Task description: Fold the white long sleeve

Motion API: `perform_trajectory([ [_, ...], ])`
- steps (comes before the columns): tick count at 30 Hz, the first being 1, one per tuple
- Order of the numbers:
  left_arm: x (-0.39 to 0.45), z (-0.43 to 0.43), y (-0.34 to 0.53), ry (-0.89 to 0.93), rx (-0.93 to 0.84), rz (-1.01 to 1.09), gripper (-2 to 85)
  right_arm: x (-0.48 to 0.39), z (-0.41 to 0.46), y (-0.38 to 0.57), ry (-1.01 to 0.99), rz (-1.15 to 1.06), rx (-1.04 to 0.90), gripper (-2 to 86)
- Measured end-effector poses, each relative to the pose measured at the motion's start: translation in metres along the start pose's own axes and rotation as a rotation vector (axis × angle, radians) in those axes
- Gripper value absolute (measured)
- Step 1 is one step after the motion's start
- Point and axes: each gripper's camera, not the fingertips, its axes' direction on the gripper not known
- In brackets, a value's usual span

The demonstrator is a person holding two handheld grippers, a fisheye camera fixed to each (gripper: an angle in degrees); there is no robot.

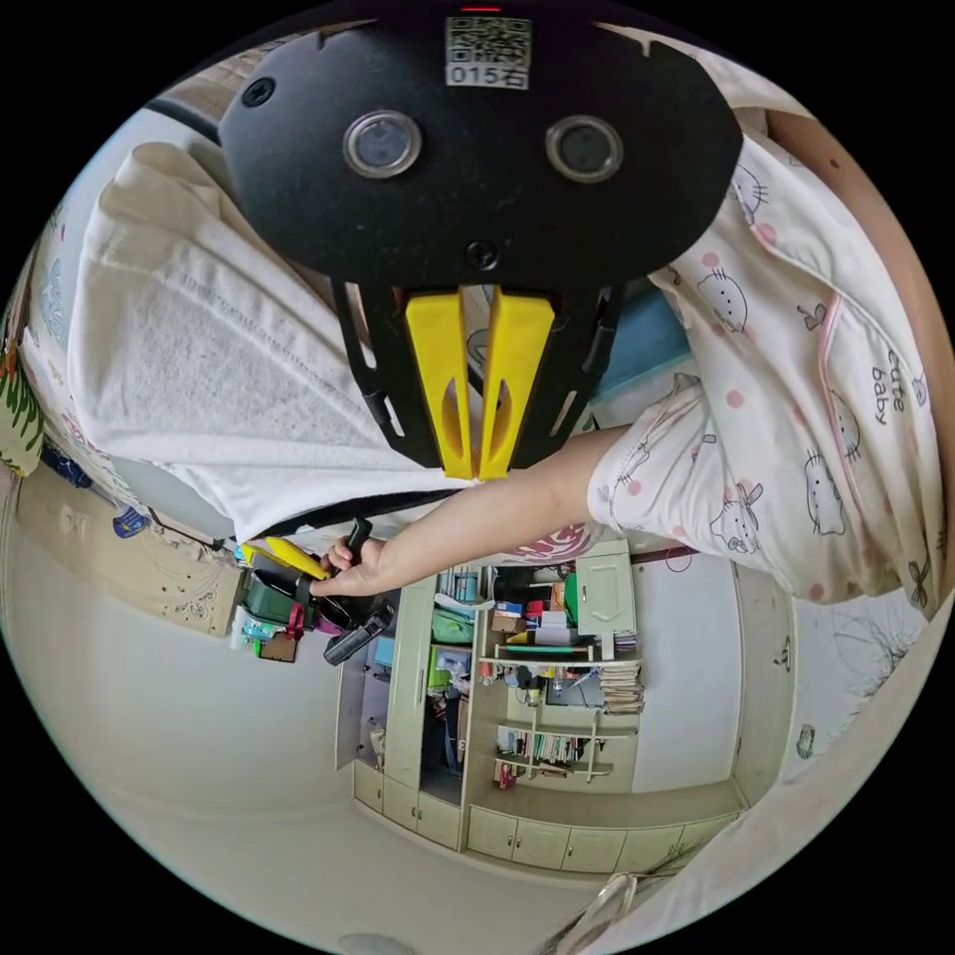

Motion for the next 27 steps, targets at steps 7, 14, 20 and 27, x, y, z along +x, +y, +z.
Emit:
perform_trajectory([
  [7,0.021,0.01,0.025,0.119,0.067,-0.085,11.8,-0.006,0.011,0.001,-0.03,0.04,-0.004,0.4],
  [14,0.139,0.071,0.02,-0.184,-0.146,0.15,1.4,-0.028,0.027,-0.008,0.0,-0.018,-0.078,1.6],
  [20,0.203,0.087,0.025,-0.329,-0.189,0.219,1.4,-0.029,-0.053,-0.011,0.013,-0.166,-0.04,8.5],
  [27,0.246,0.054,0.031,-0.305,-0.136,0.241,4.0,-0.013,-0.106,0.022,0.473,-0.007,-0.123,9.5],
])
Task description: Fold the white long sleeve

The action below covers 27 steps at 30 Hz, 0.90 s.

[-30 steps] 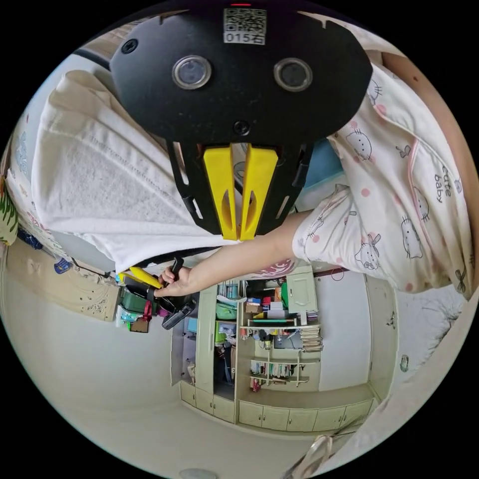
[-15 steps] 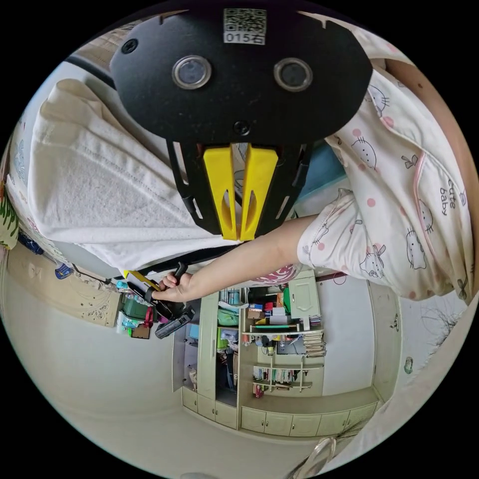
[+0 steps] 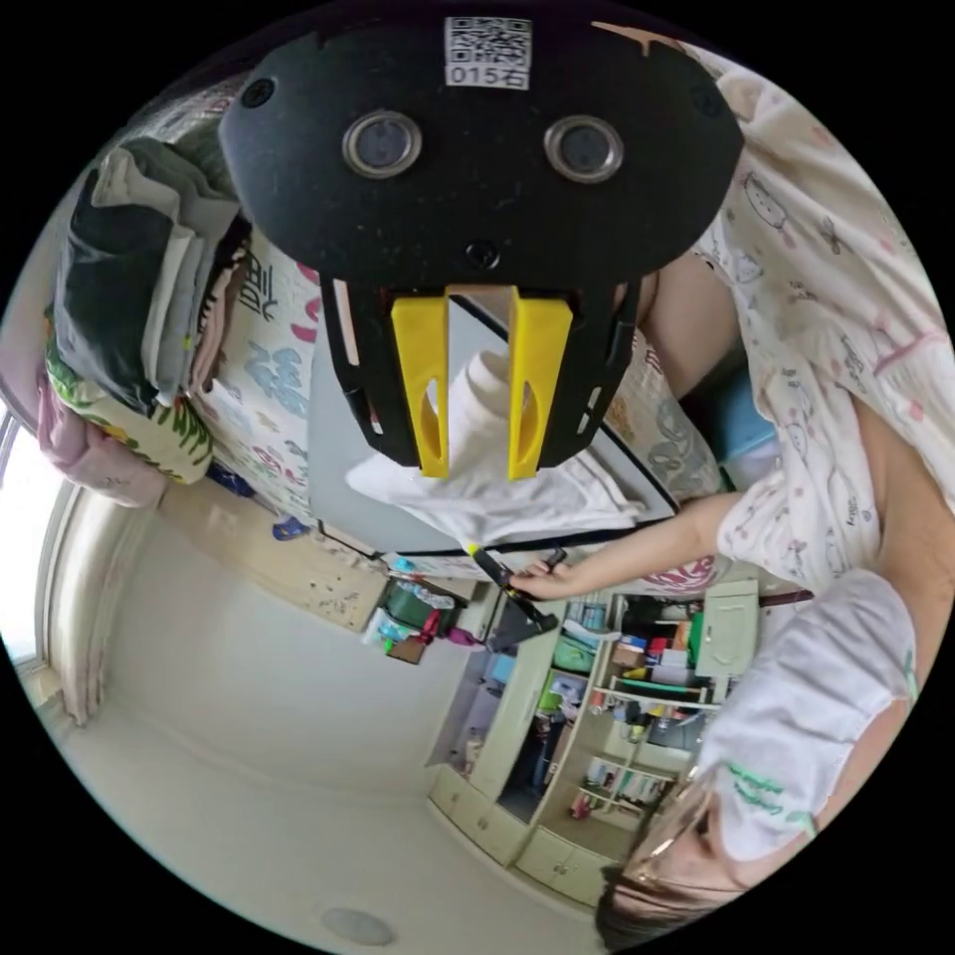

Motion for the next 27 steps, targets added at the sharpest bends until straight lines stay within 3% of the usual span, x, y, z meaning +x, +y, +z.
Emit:
perform_trajectory([
  [4,0.035,-0.051,0.007,0.129,0.08,0.087,7.4,-0.014,0.014,0.009,-0.072,-0.023,-0.071,9.8],
  [7,0.078,-0.108,0.03,0.244,0.15,0.157,8.4,-0.025,0.015,0.009,0.026,-0.019,-0.08,7.5],
  [10,0.157,-0.193,0.12,0.206,0.313,0.31,8.2,-0.036,0.004,0.016,0.105,-0.009,-0.028,0.7],
  [13,0.218,-0.245,0.237,0.13,0.451,0.279,7.2,-0.035,-0.008,0.022,0.03,0.044,0.017,-0.3],
  [17,0.261,-0.236,0.331,0.033,0.345,0.05,6.9,-0.041,-0.02,0.023,0.009,0.045,0.024,-0.6],
  [21,0.275,-0.22,0.349,0.04,0.231,-0.057,7.8,-0.05,-0.03,0.021,0.035,0.028,0.022,-0.7],
  [23,0.285,-0.227,0.354,-0.037,0.242,-0.086,5.7,-0.052,-0.038,0.018,0.028,0.036,0.029,-0.7],
  [27,0.282,-0.257,0.359,-0.017,0.301,-0.101,2.1,-0.05,-0.055,0.012,0.002,0.056,0.044,-0.7],
])
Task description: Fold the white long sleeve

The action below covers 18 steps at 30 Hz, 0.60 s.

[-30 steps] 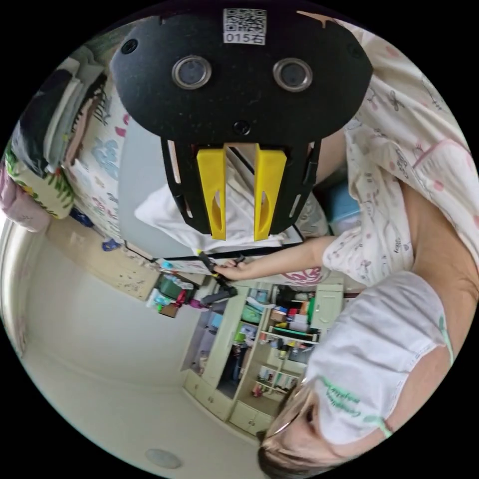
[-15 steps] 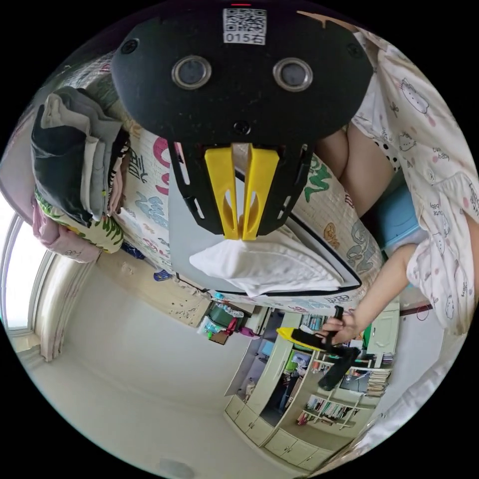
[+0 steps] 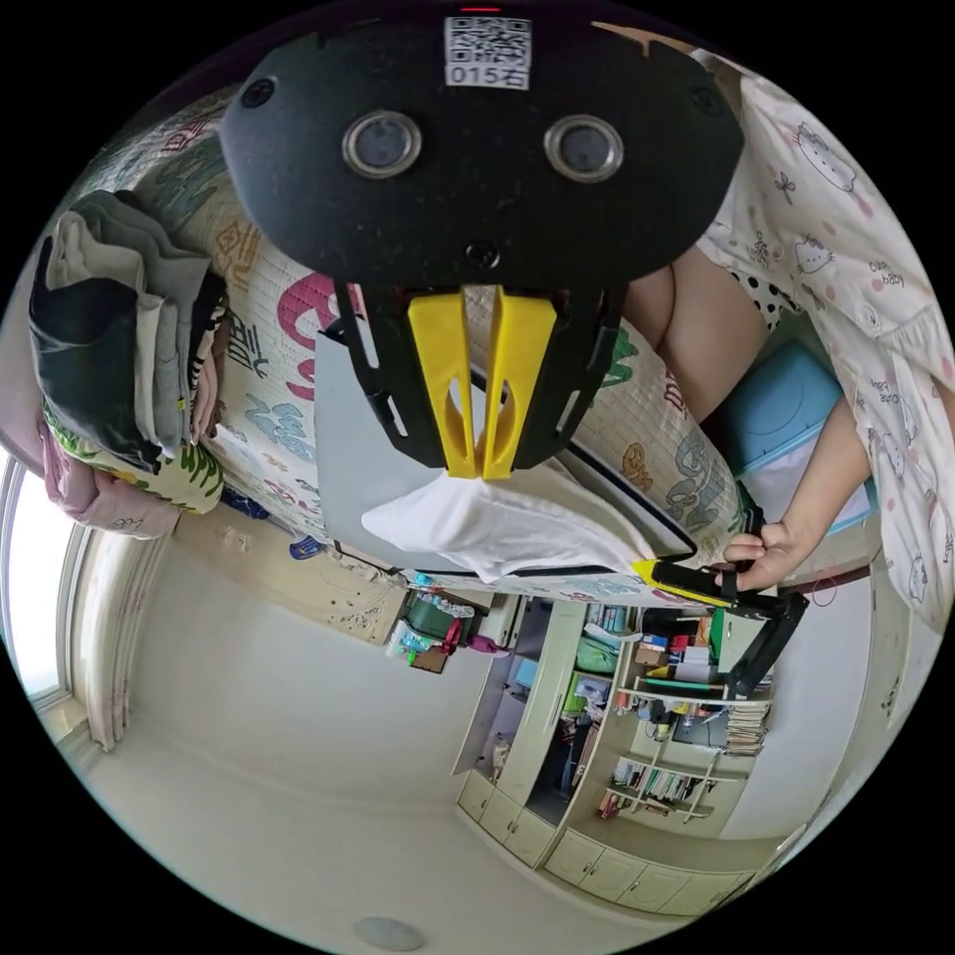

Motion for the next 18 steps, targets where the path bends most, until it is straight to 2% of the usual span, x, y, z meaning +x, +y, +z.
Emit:
perform_trajectory([
  [4,-0.011,-0.052,0.001,-0.032,0.104,-0.017,1.1,-0.005,-0.019,-0.013,-0.064,-0.032,0.004,-0.7],
  [10,-0.033,-0.03,0.015,-0.1,-0.049,-0.026,0.7,-0.01,-0.015,-0.034,-0.132,-0.094,-0.138,-0.4],
  [15,-0.043,-0.027,0.026,-0.099,-0.064,-0.02,0.7,0.019,-0.057,-0.059,-0.215,-0.097,-0.074,1.2],
  [18,-0.051,-0.029,0.029,-0.095,-0.058,-0.014,0.7,0.059,-0.092,-0.092,-0.262,-0.036,0.051,-0.1],
])
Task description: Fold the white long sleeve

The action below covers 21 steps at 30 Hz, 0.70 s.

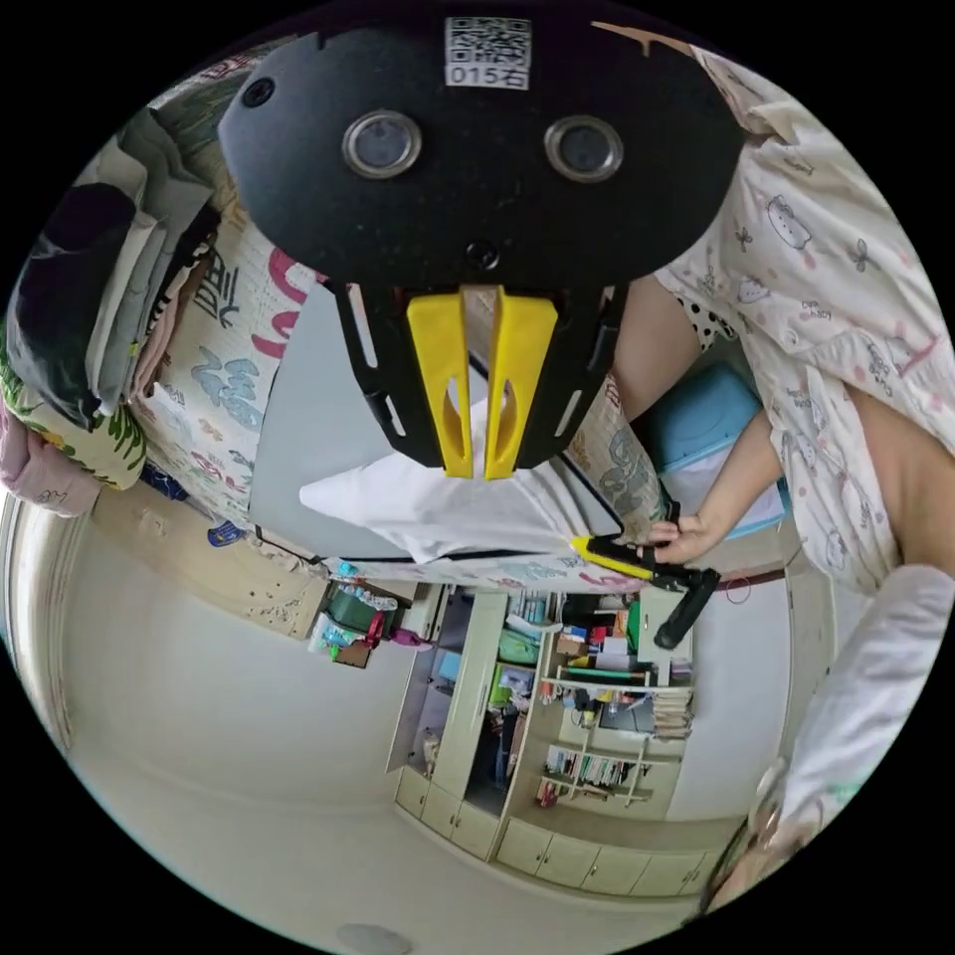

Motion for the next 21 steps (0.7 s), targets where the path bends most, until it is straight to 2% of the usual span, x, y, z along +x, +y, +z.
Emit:
perform_trajectory([
  [1,-0.004,0.0,0.002,0.004,0.004,-0.002,0.7,0.011,-0.008,-0.019,0.022,0.009,0.026,-0.3],
  [5,-0.022,0.001,0.007,0.019,0.018,-0.021,0.8,0.026,0.028,-0.086,0.213,-0.088,-0.109,-0.7],
  [9,-0.035,0.003,0.009,0.009,0.023,-0.02,0.9,0.049,0.074,-0.113,0.155,-0.1,-0.26,-1.0],
  [12,-0.044,0.005,0.009,-0.007,0.023,-0.009,1.1,0.066,0.091,-0.118,0.068,-0.107,-0.451,-1.0],
  [17,-0.079,0.016,0.004,0.019,0.014,-0.001,1.9,0.088,0.065,-0.157,0.026,-0.099,-0.528,-0.9],
  [21,-0.117,0.017,-0.008,0.111,0.034,-0.015,3.5,0.114,0.038,-0.176,-0.03,-0.017,-0.501,-0.5],
])
